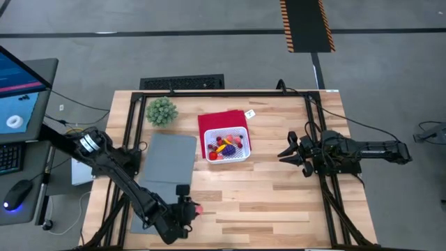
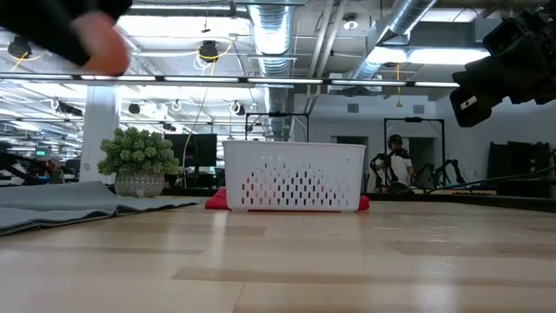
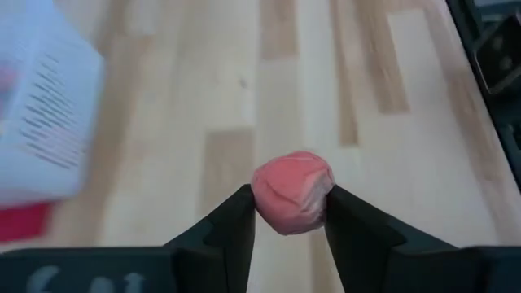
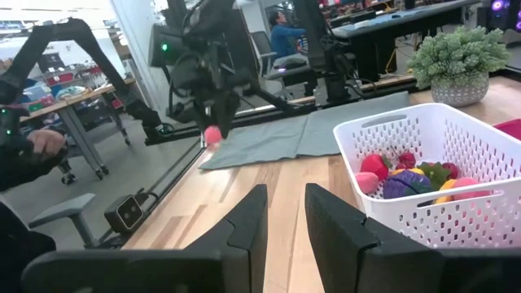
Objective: Pick and placing Produce into tupperware
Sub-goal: Put the pink peach into the white bin
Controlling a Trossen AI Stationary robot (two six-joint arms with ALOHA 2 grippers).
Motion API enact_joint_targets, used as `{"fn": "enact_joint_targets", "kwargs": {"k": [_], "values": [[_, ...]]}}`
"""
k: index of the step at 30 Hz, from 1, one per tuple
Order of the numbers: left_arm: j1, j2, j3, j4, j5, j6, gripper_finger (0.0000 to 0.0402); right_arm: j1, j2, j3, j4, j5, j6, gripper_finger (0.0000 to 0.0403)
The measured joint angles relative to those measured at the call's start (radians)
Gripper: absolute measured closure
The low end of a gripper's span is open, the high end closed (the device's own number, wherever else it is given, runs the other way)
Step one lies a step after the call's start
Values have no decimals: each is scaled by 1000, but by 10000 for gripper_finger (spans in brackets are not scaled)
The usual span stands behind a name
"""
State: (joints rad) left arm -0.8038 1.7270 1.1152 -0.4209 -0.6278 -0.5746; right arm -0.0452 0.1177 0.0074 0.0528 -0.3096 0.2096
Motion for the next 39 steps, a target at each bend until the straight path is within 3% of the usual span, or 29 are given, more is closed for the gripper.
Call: {"fn": "enact_joint_targets", "kwargs": {"k": [11, 18, 29, 39], "values": [[-26, -171, 0, -160, -312, 5, 277, 0, 0, 0, 0, 0, 0, 295], [-86, -301, -23, -246, -546, -76, 278, 0, 0, 0, 0, 0, 0, 295], [-134, -573, -333, -165, -556, -211, 278, 0, 0, 0, 0, 0, -1, 295], [-111, -898, -634, -18, -558, -229, 278, 0, 0, 0, 0, 0, -5, 295]]}}
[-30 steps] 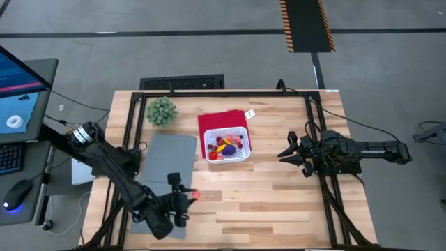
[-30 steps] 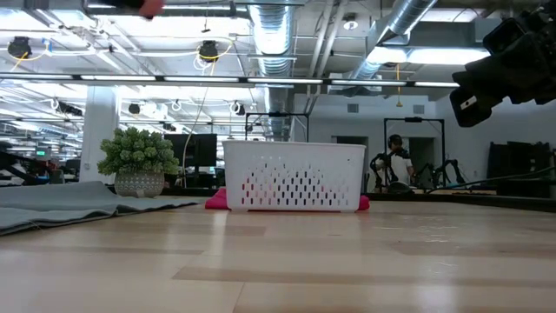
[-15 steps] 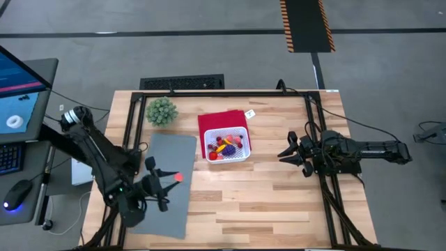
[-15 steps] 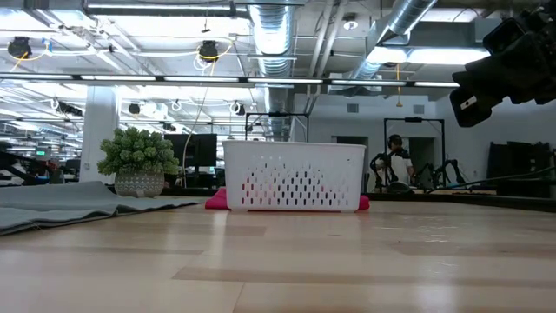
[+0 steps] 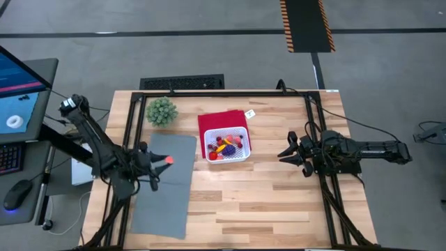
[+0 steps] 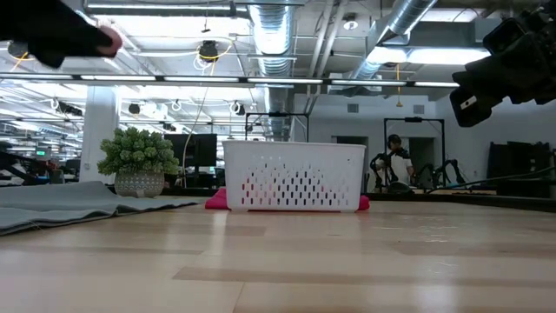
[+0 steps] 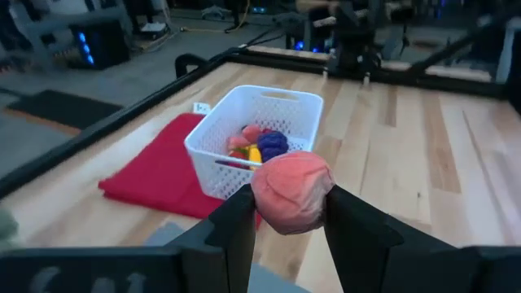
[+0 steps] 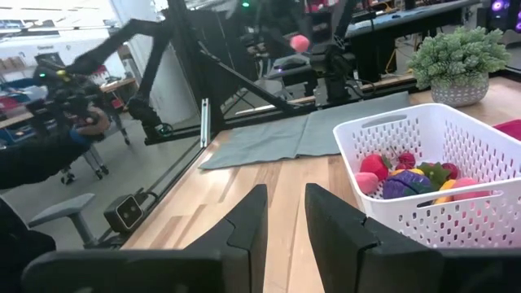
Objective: Pick and placing Produce into tupperware
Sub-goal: Put the pink peach into the white bin
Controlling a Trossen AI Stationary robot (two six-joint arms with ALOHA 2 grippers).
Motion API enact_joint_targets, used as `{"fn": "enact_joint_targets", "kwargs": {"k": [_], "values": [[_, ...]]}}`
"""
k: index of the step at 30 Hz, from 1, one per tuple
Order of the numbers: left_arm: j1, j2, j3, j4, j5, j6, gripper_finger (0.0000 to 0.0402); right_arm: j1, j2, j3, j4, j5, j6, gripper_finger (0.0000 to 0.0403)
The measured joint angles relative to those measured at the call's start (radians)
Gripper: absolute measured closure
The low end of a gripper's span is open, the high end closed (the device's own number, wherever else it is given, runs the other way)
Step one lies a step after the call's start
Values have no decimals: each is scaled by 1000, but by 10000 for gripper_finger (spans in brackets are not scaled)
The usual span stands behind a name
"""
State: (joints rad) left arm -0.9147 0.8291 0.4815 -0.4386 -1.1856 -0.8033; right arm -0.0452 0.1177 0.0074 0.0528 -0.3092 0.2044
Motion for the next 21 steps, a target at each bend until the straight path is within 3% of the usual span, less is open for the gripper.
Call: {"fn": "enact_joint_targets", "kwargs": {"k": [6, 13, 17, 21], "values": [[39, -222, -124, 109, 68, 68, 278, 0, 0, 0, 0, 0, -3, 295], [154, -451, -169, 155, 115, 152, 278, -1, 0, 0, 0, 32, -20, 295], [244, -562, -173, 152, 78, 42, 278, -1, 0, 0, 0, 33, -20, 295], [317, -661, -173, 154, 116, -52, 278, -1, 0, 0, 0, 32, -20, 295]]}}
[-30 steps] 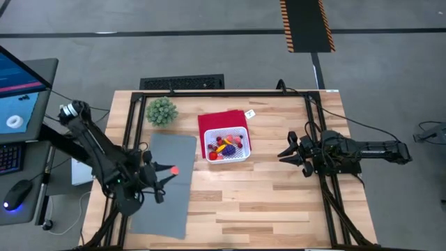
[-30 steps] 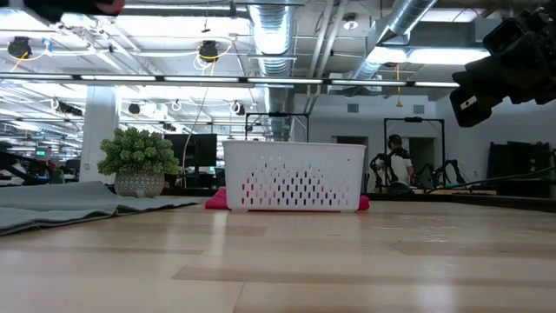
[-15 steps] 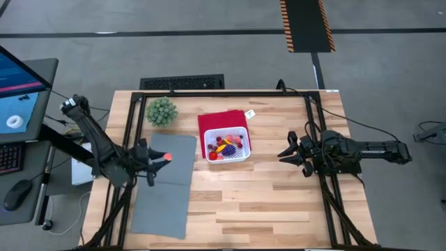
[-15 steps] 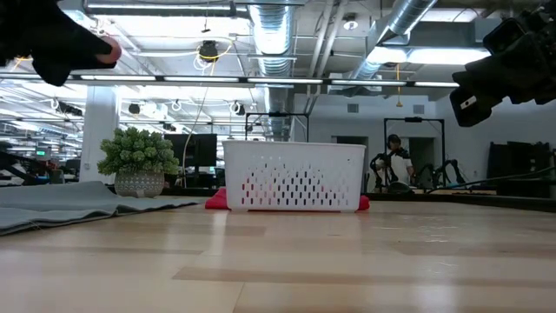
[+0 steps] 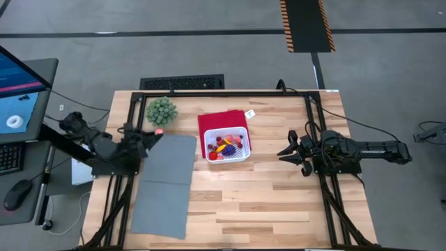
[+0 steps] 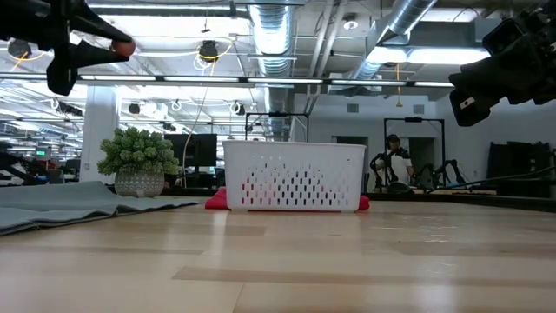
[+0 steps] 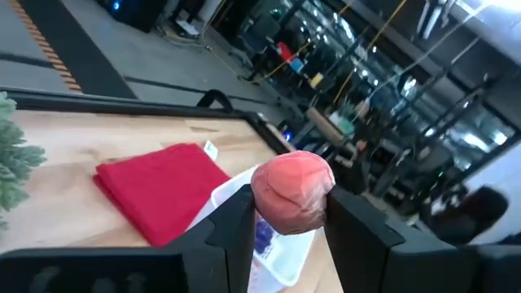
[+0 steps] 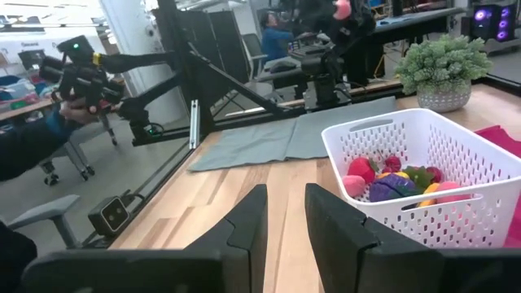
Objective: Pick and placing Produce into tupperware
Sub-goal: Put the pink peach into the white bin
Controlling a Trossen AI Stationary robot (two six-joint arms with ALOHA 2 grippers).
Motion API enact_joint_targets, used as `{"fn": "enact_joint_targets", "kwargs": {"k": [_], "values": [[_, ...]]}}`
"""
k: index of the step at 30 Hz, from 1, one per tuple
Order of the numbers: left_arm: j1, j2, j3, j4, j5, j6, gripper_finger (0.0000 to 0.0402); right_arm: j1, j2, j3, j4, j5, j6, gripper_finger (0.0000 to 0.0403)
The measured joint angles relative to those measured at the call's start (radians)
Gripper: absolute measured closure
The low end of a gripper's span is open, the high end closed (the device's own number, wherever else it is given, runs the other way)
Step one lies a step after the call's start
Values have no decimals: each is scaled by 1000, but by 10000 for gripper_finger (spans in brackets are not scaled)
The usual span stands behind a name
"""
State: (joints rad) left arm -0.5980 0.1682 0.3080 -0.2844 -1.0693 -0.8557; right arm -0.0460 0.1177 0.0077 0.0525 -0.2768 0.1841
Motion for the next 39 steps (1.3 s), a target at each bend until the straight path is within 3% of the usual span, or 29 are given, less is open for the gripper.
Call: {"fn": "enact_joint_targets", "kwargs": {"k": [5, 14, 22, 26, 33, 39], "values": [[61, -53, 3, 18, 42, 44, 278, 0, 0, 0, 0, 0, 0, 295], [135, -20, 10, 48, 108, 523, 278, 0, 0, 0, 0, 1, 0, 295], [166, 174, 11, 85, 98, 858, 278, 0, 0, 0, 0, 2, 0, 295], [178, 301, 11, 218, 45, 982, 278, 0, 0, 0, -1, 2, 0, 295], [210, 517, 11, 606, 34, 1307, 278, 0, 0, 0, -3, 2, 1, 295], [260, 688, 25, 818, 96, 1392, 278, 0, 0, 0, -3, 2, 1, 295]]}}
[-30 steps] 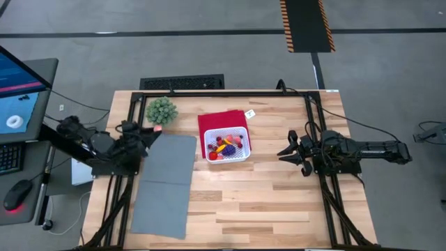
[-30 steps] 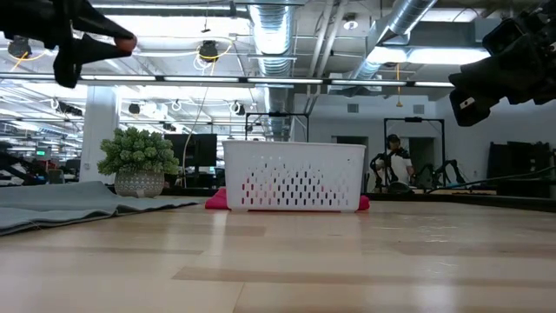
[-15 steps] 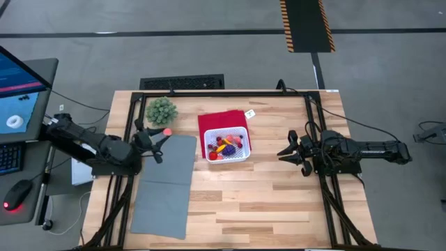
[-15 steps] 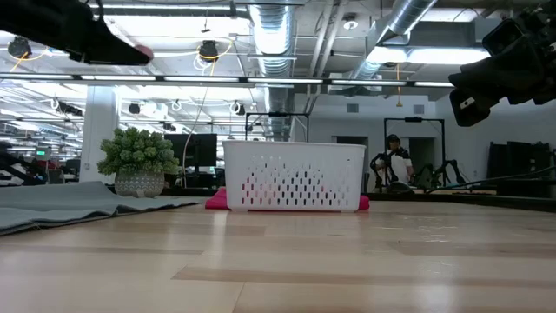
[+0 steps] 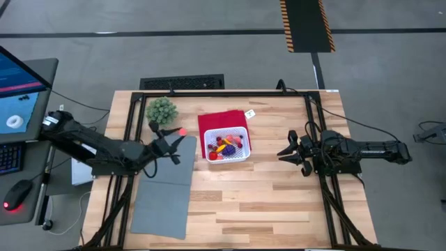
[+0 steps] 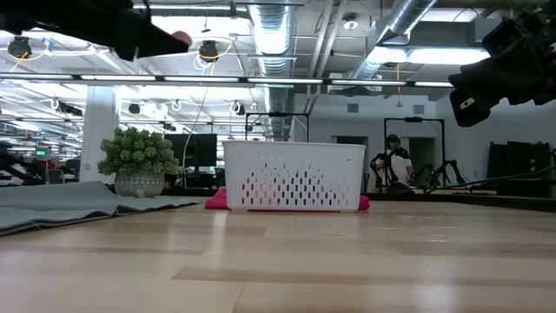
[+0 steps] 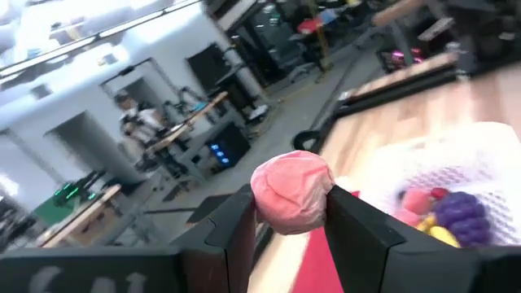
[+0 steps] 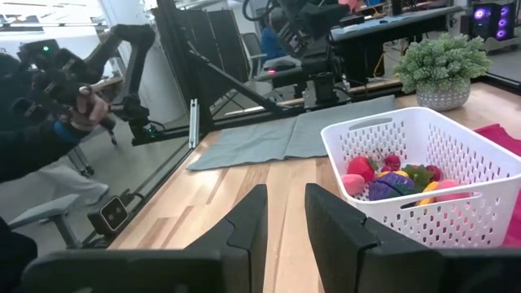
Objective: Pick and placing Produce into tupperware
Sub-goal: Put the pink peach into the white bin
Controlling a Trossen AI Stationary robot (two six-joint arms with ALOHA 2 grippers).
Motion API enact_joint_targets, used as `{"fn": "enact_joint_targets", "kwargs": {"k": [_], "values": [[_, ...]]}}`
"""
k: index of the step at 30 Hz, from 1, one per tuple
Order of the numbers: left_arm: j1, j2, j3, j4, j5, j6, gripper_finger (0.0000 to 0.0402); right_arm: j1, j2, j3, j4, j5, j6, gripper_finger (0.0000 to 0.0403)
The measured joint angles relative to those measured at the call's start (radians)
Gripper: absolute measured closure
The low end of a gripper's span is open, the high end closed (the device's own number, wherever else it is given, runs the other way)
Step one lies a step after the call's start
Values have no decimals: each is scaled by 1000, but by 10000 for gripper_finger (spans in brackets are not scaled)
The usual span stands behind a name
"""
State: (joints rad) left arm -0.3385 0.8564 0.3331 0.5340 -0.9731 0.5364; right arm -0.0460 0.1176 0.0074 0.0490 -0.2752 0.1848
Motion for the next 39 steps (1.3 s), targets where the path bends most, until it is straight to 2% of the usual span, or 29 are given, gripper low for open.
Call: {"fn": "enact_joint_targets", "kwargs": {"k": [4, 9, 11, 17, 19, 24, 30, 32, 36, 39], "values": [[32, 127, 74, 2, 56, -6, 278, 0, 0, 0, 0, 0, 0, 295], [101, 285, 218, -46, 87, -235, 278, 0, 0, 0, 0, 0, 0, 295], [142, 333, 290, -130, 183, -332, 278, 0, 0, 0, 0, 0, 9, 295], [274, 486, 511, -482, 608, -587, 278, 0, 0, 0, 0, 0, 18, 295], [300, 537, 575, -604, 683, -611, 278, 0, 0, 0, 0, 0, 18, 295], [356, 647, 700, -862, 793, -621, 278, 0, 0, 0, 0, 0, 18, 295], [414, 730, 764, -907, 990, -602, 278, 0, 2, 0, 0, 0, 26, 295], [430, 750, 765, -913, 1013, -604, 278, 0, 2, 0, 0, 0, 26, 295], [448, 754, 763, -901, 915, -621, 278, 0, 2, 0, 0, 0, 27, 295], [445, 754, 760, -914, 939, -623, 278, 0, 2, 0, 0, 0, 27, 295]]}}
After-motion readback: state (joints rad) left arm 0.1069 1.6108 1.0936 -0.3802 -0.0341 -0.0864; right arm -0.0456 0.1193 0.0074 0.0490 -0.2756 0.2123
